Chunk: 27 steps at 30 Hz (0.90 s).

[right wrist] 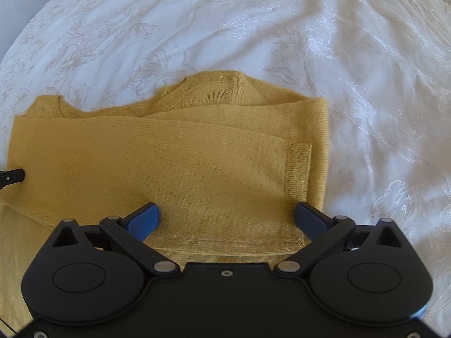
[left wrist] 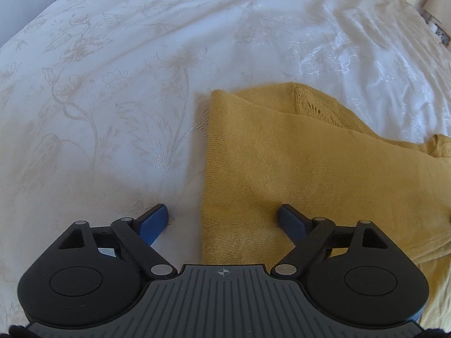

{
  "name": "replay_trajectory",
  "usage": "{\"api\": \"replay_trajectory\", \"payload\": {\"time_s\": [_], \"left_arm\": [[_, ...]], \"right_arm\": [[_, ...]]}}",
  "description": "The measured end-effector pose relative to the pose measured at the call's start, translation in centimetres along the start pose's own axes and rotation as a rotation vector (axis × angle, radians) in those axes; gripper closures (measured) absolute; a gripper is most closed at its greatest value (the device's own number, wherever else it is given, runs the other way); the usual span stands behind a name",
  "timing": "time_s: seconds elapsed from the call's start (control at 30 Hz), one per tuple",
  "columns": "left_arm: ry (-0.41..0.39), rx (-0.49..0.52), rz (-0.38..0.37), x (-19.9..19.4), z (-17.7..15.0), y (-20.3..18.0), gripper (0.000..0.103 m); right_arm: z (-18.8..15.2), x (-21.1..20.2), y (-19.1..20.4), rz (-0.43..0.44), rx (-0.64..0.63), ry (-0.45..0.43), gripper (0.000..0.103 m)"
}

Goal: Fold small clothes
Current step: 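Pull both tools back from the sweater with sleeves folded in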

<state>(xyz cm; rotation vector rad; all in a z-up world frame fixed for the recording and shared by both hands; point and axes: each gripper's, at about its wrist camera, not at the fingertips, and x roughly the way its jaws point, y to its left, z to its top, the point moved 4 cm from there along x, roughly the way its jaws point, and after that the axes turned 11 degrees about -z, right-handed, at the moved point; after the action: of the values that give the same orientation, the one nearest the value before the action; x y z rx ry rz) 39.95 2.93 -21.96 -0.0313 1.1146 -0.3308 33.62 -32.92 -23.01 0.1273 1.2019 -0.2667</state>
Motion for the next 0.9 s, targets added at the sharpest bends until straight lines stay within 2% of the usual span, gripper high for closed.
{"api": "replay_trajectory", "payload": {"time_s": [0.2,0.47,0.53,0.63,0.9], "left_arm": [[0.002,0.029,0.002,-1.1,0.1,-0.3,0.016],[-0.015,0.006,-0.059,-5.0,-2.5,-0.2,0.012],[-0.018,0.012,-0.064,-6.0,-3.4,-0.2,0.011],[-0.019,0.013,-0.075,-7.3,-4.7,-0.3,0.0],[-0.034,-0.002,-0.11,-10.3,-7.8,-0.4,0.0]], "right_arm": [[-0.4,-1.6,-1.2,0.01,0.071,-0.009,0.001],[-2.4,-5.5,-0.6,0.054,0.087,-0.051,0.001],[-3.3,-6.3,-0.2,0.065,0.085,-0.053,0.001],[-4.6,-7.3,0.5,0.076,0.079,-0.053,0.001],[-8.8,-9.7,2.4,0.085,0.07,-0.044,0.001]]}}
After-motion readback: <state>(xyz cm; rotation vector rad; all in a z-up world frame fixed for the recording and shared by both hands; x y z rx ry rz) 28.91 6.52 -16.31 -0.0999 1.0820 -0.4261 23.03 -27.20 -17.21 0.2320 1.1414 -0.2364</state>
